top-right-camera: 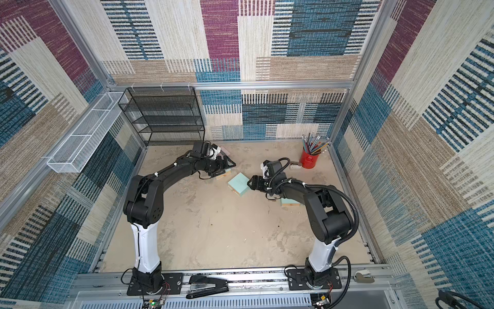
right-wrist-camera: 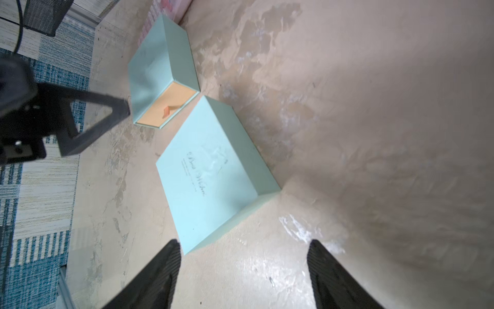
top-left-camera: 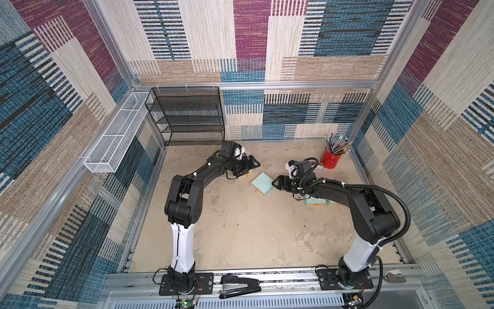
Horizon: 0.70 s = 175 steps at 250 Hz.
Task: Take out the earrings from the drawer-style jewelry box
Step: Move the jewelry box to the center of the board.
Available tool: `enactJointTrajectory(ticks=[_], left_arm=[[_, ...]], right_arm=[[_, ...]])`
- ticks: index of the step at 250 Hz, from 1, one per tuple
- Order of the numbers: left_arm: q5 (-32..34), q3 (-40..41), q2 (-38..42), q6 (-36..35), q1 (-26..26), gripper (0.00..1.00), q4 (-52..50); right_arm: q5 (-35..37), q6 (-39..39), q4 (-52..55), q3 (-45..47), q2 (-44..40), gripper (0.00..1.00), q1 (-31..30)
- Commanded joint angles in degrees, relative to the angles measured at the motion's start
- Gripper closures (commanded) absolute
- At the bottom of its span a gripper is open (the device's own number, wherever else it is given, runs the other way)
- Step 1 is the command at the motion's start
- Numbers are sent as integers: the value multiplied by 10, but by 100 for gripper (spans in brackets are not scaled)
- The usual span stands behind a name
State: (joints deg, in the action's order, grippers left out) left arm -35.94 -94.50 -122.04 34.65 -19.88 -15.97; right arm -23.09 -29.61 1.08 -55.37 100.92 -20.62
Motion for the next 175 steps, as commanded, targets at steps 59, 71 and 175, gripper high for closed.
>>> enactJointTrajectory(ticks=[59,71,175], left_arm=[[-39,-66,-66,-64,-19,11,-69],[-40,-75,-74,-66,-21,11,-73],[-89,5,-49,-8,-28,12,14]], right_arm=[[-40,-43,-69,12,13,24,-6],[-46,-44,-71,6,18,25,-5],[-56,-24,-66,-52,78,27,-6]])
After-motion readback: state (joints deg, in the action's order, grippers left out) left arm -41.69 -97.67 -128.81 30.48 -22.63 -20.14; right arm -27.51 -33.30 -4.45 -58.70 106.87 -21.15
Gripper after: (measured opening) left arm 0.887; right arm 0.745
